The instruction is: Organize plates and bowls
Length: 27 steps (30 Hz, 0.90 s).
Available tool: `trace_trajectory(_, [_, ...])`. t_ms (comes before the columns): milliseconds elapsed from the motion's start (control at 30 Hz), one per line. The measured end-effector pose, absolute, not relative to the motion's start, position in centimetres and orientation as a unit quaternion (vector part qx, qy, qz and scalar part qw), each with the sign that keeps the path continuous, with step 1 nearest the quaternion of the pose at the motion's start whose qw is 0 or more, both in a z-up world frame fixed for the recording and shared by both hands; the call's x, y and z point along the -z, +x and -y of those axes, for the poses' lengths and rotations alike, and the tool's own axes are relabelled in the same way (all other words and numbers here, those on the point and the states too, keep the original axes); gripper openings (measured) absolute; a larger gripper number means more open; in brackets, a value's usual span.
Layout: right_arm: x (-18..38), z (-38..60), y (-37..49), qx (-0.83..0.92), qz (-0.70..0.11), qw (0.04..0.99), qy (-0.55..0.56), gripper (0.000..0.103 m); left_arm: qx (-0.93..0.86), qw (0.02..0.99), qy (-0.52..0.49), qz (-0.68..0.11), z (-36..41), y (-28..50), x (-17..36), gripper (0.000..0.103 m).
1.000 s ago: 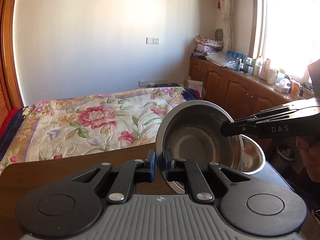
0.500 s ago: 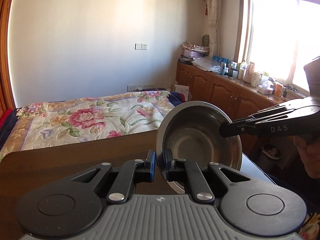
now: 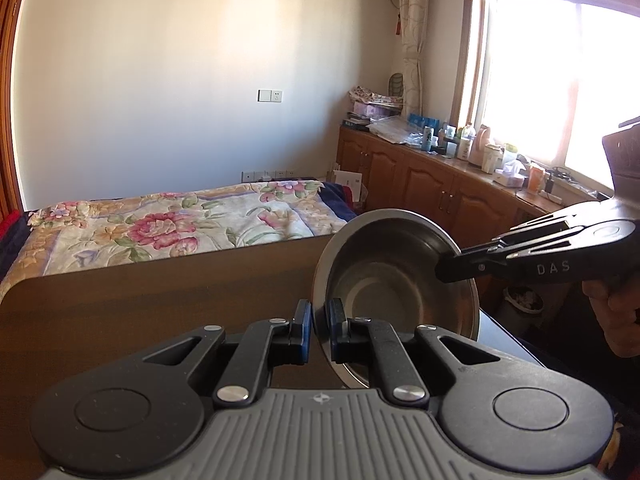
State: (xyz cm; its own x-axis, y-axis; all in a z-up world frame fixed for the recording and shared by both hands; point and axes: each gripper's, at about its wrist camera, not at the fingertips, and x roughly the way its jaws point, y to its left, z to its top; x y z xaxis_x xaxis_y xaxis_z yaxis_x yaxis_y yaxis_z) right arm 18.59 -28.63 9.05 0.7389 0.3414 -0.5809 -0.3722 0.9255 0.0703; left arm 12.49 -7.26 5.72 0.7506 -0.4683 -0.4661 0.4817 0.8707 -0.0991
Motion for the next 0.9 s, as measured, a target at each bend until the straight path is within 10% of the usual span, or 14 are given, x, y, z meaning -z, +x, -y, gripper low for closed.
trace_trajectory(900, [-4.0,28.7,12.8,-0.188,-0.345,0.919,-0.004,0.009,0.265,0.917,0.021,-0.298,7.8,7.8,-0.9,0.010])
